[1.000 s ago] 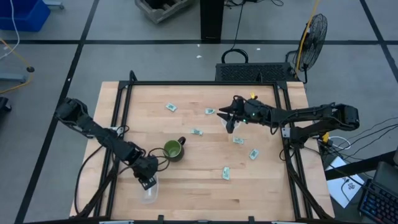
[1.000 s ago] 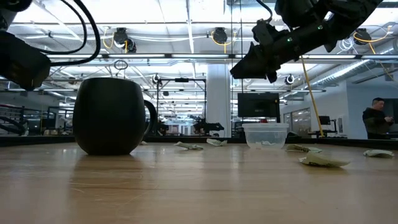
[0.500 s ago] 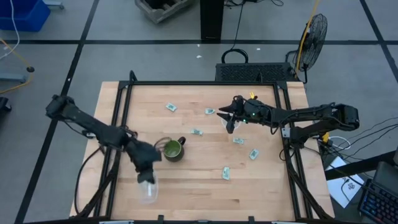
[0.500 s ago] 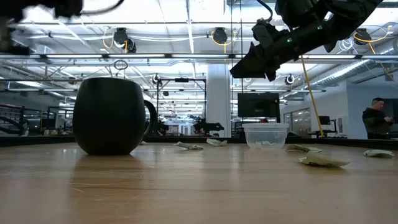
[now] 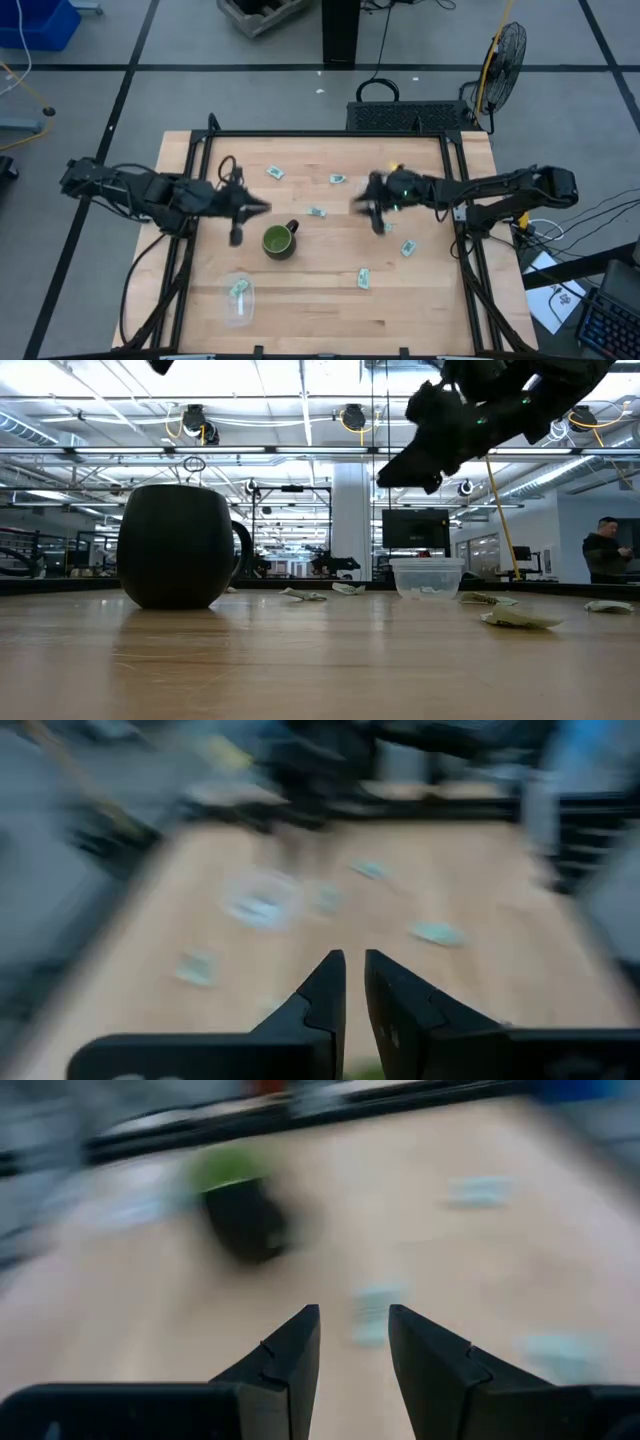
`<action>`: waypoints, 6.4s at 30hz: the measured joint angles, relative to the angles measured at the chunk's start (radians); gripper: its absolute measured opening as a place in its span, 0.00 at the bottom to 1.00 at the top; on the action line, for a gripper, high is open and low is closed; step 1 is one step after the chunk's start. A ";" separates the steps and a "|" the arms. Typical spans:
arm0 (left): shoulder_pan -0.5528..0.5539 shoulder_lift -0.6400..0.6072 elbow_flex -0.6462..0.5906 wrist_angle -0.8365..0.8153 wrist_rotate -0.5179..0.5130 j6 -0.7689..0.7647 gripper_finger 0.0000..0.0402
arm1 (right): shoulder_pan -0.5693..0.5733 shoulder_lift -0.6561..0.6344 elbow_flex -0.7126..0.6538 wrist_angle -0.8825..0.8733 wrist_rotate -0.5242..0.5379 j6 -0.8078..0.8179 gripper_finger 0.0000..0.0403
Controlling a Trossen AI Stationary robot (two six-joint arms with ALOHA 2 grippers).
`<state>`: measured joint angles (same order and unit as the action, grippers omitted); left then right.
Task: Pick and place Stevia / Truvia into bins
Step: Put the white stevia packet into the circle transparent container
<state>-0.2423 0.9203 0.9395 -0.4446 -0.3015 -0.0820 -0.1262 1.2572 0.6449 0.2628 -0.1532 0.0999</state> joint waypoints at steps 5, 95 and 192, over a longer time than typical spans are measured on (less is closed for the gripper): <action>0.098 0.033 -0.001 0.027 -0.114 0.037 0.12 | 0.155 0.000 0.000 -0.001 -0.001 -0.015 0.28; 0.321 0.352 -0.001 0.131 -0.144 0.209 0.46 | 0.533 -0.026 -0.117 -0.814 0.263 0.153 0.63; 0.321 0.351 -0.002 0.149 -0.090 0.178 0.46 | 0.067 -0.166 -0.188 -0.043 0.557 -0.248 0.20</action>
<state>0.0788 1.2714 0.9379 -0.2960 -0.3913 0.0962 -0.0589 1.0915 0.4574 0.2194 0.4035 -0.1477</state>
